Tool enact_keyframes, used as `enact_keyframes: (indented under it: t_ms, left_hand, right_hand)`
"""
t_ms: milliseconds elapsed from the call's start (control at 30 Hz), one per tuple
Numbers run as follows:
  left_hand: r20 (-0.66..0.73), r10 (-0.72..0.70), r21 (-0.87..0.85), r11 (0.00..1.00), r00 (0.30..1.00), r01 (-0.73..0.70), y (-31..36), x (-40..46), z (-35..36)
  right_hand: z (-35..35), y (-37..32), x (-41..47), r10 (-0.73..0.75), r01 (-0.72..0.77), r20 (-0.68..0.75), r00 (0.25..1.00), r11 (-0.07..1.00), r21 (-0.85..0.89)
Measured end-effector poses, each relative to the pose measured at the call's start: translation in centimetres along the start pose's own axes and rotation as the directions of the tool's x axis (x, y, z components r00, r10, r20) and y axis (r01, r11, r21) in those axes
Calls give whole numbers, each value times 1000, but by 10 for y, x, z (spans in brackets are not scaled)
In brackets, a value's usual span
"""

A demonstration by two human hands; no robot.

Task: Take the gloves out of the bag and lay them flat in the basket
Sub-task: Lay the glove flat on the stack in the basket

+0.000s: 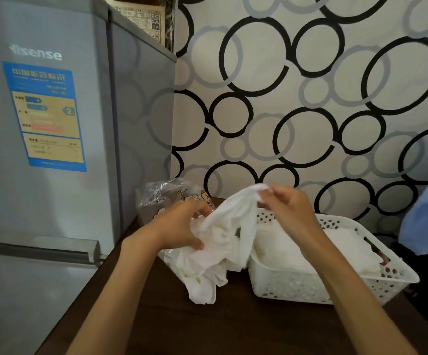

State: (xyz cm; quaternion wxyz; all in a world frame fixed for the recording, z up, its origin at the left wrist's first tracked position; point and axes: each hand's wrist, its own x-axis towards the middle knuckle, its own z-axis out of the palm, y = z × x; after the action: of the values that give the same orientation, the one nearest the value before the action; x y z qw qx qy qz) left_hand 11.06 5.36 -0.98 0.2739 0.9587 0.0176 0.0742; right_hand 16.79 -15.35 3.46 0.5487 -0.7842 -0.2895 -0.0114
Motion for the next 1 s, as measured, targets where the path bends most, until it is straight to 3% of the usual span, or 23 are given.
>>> enact_keyframes:
  t_ms: [67,167,300,400,467,533,600,667,767,833,900,1000]
  left_hand:
    - [3,-8,15,1000,1000,8,-2,0,1]
    - [34,-40,23,999,999,39,-4,1,2]
    - [80,-9,-29,1000,997,12,-4,-2,-4]
    - [106,62,-105,993,992,-51,10,-8,-7]
    - [-2,120,-192,974,993,-118,23,-8,-6]
    - [-168,132,-232,958,977,-170,29,-3,-3]
    - [-268,66,-300,942,961,-148,34,0,-2]
    - [-324,3,-361,924,946,-126,40,0,-1]
    - [-377,-40,-396,910,925,-122,53,-2,-1]
    - [-373,-37,-392,912,927,-121,63,-5,-1]
    - [-346,0,-407,901,938,-150,75,-8,-1]
    - [-284,45,-507,841,958,-189,88,-11,-1]
  right_hand:
    - [-6,-2,2,38,-24,-93,995,988,153]
    - [-13,-3,3,146,-100,-113,983,934,343]
    - [-17,6,1,289,-283,70,955,810,514]
    - [-19,14,-1,329,-336,157,931,610,717]
    - [-21,18,-3,346,-356,193,918,508,785]
    - [-22,23,-5,355,-372,207,912,499,782]
    - [-25,28,-5,370,-376,167,914,615,694]
    - [-35,29,-6,385,-350,39,922,787,508]
    - [-57,12,-13,228,-217,-70,971,967,135]
    - [-59,-2,-25,57,-50,86,995,995,-83]
    - [-44,-8,-35,-20,79,231,973,965,-251]
    - [-21,9,-32,-148,203,192,970,929,-310]
